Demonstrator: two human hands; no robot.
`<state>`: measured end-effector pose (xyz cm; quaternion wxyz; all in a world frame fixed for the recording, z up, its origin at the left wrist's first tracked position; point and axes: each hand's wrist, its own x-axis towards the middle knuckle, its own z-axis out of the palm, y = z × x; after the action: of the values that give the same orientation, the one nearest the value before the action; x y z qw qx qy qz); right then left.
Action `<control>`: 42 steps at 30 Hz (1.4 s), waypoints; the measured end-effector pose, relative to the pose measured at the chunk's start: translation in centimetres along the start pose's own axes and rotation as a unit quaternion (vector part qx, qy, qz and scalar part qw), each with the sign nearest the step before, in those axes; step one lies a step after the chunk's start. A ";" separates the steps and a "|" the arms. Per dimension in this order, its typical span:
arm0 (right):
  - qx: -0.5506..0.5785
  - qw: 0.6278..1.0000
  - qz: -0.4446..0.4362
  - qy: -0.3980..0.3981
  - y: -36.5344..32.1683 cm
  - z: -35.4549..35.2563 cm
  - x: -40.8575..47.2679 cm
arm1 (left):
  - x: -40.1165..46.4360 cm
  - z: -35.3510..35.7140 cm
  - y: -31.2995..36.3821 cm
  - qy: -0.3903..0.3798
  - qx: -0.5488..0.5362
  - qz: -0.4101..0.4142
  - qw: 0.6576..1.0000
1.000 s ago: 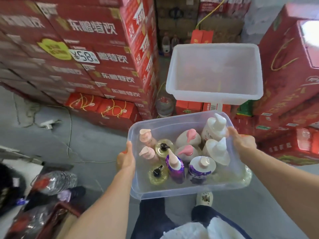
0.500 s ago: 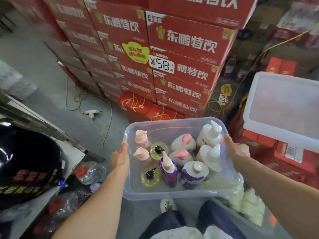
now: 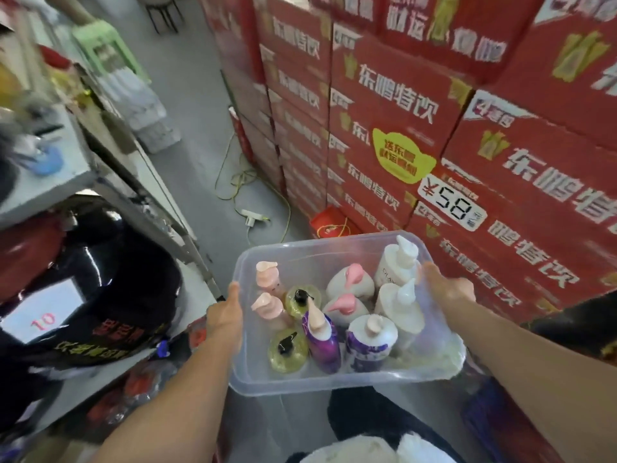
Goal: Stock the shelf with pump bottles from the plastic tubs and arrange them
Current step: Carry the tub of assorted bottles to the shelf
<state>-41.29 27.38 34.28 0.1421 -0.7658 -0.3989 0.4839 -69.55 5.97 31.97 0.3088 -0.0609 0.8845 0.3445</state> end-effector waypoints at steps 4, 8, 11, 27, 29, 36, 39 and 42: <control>-0.044 0.998 -0.041 -0.032 -7.8 4.6 2.6 | 4.1 -0.1 4.9 0.021 -0.064 -0.008 0.998; -0.066 0.995 -0.068 -0.042 -15.0 9.1 4.1 | 8.2 -0.5 9.6 0.053 -0.086 -0.014 0.995; -0.057 0.994 -0.083 -0.047 -19.9 12.9 5.4 | 11.9 -1.1 13.4 0.069 -0.101 -0.024 0.992; -0.072 0.992 -0.081 -0.062 -42.4 36.6 11.1 | 36.6 -6.4 32.2 0.106 -0.149 -0.088 0.979; -0.062 0.992 -0.086 -0.063 -44.9 38.8 11.3 | 38.8 -7.0 34.6 0.102 -0.163 -0.086 0.978; -0.068 0.988 -0.095 -0.098 -54.4 48.0 14.0 | 46.8 -9.1 42.5 0.131 -0.211 -0.122 0.961; -0.074 0.985 -0.106 -0.114 -59.0 52.0 14.9 | 50.2 -10.1 46.2 0.147 -0.232 -0.114 0.955; -0.059 0.983 -0.118 -0.128 -62.9 55.8 15.3 | 56.9 -10.8 47.5 0.158 -0.249 -0.119 0.948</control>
<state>-115.50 69.79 35.29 0.1005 -0.6524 -0.5292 0.5331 -135.82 40.81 31.88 0.1792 -0.2944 0.7943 0.5002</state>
